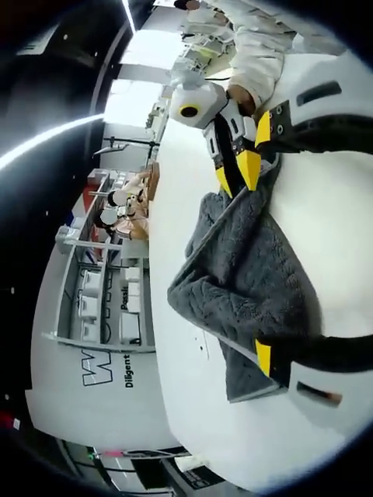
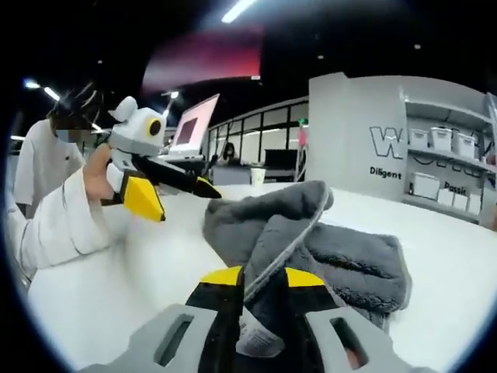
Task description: Open the folded towel by lifting each exposed corner and separating the folded layers until the towel lies flat within the target outline without major curled edges
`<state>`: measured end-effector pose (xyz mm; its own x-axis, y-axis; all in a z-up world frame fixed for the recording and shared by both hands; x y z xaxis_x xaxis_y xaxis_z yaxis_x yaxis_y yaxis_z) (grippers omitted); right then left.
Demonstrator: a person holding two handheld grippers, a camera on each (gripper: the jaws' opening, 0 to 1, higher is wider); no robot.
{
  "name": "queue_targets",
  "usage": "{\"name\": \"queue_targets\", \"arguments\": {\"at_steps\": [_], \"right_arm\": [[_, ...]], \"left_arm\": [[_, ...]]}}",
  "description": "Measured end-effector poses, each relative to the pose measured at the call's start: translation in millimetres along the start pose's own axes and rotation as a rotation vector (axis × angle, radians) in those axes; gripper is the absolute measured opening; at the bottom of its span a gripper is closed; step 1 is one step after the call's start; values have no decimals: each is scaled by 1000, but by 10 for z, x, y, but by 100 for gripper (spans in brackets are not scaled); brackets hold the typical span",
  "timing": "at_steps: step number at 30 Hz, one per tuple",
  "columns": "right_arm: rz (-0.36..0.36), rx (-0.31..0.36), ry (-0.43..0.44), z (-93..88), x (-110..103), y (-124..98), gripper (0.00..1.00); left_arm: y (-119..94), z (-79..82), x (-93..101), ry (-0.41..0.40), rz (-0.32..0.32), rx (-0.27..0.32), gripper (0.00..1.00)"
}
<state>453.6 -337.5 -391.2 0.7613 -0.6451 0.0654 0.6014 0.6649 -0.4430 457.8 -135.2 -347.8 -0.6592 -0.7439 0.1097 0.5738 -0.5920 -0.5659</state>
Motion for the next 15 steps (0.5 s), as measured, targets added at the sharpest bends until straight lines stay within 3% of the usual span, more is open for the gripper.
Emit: {"name": "queue_targets", "arguments": {"at_steps": [4,15], "right_arm": [[-25,-14,-43,-10,8,0,0],[-16,-23,-78,3,-25,-2,0]], "left_arm": [[-1,0,-4,-2,0,0,96],[-14,-6,-12,-11,0,5,96]]}}
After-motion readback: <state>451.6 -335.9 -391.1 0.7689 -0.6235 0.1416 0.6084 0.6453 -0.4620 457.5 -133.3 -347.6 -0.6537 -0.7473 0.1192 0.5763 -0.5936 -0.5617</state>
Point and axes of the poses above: the point that each gripper's makers call its tool centre point, and the gripper's own axes: y roughly forward along the fingers, x roughly to its right, z roughly out of its top, the point moved 8 cm from there along -y, roughly backward along the fingers, and after that the axes turned 15 degrees about -x, right-handed, at the moved point
